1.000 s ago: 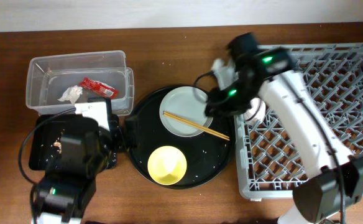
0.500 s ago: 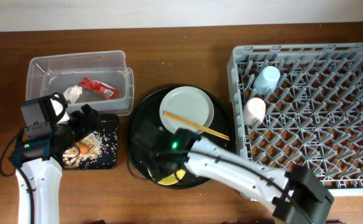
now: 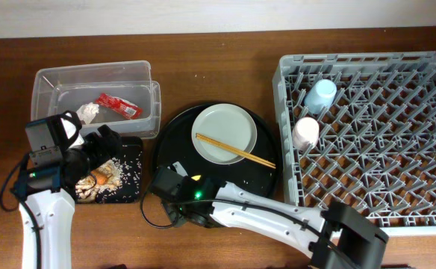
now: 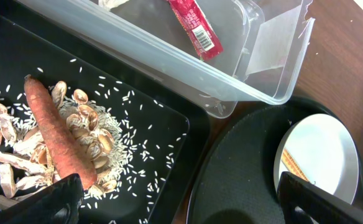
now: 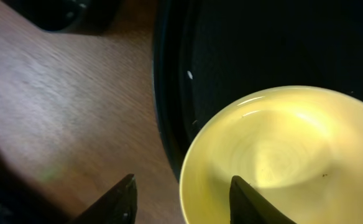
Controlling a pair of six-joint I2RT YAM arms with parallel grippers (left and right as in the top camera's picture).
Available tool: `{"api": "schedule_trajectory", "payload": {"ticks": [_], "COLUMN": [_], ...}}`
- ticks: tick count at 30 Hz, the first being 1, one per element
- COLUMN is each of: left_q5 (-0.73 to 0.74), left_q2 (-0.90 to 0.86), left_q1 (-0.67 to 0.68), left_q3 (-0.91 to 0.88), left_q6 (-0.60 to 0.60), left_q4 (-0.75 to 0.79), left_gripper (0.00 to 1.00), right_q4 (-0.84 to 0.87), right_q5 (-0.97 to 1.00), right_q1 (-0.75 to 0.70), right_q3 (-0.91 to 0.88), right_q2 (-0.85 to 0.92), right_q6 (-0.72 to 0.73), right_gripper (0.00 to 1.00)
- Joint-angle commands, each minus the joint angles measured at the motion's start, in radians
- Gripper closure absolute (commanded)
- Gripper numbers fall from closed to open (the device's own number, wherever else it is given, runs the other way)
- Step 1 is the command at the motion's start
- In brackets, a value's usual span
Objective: Sort waste into correct bins and load items into the dishwasher rack
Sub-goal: 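Grasp the yellow bowl rim with the right gripper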
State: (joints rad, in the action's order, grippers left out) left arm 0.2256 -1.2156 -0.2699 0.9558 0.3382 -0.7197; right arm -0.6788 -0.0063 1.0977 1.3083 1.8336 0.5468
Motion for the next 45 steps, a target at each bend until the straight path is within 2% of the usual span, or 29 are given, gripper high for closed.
{"api": "schedule_trajectory", "payload": {"ticks": [1,9,10,20,25,37,39,40,45], "left_q5": [0.011,0.011,0.011,0.011,0.011,0.011,0.011,0.011,0.011], "left_q2": [0.006,0.006,0.006,0.006,0.006,0.006,0.006,0.006,0.006], "left_q1": [-0.004,-0.004,-0.004,-0.004,-0.004,-0.004,-0.004,-0.004,-0.004], "left_q3": [0.023,0.023,0.023,0.023,0.023,0.023,0.023,0.023,0.023], "left_q6": [0.009,0.01,0.009,0.009,0.009,0.009,0.009,0.009,0.009], "left_q4": [0.0,0.0,0.0,0.0,0.0,0.0,0.0,0.0,0.0], "left_gripper": [0.01,0.01,0.01,0.01,0.01,0.01,0.01,0.01,0.01], "right_q4": [0.008,0.032,0.032,0.002,-0.009,-0.021,-0.021,-0.021,-0.028], "right_q5": [0.019,0.014,0.014,-0.013,-0.038,-0.038,-0.038,-0.038,-0.039], "right_q1": [0.008,0.008,0.008,0.008,0.008,0.008,0.008,0.008,0.006], "right_q3": [-0.011,-0.016,-0.016,-0.025,-0.026,-0.026,-0.026,-0.026,0.009], "right_q2": [0.026,0.076,0.076,0.076,0.076,0.076,0.076,0.076,0.048], "right_q6": [0.008,0.009,0.009,0.009,0.009,0.008,0.008,0.008,-0.001], "right_gripper": [0.54,0.58,0.62,0.72,0.82,0.81,0.86,0.96,0.96]}}
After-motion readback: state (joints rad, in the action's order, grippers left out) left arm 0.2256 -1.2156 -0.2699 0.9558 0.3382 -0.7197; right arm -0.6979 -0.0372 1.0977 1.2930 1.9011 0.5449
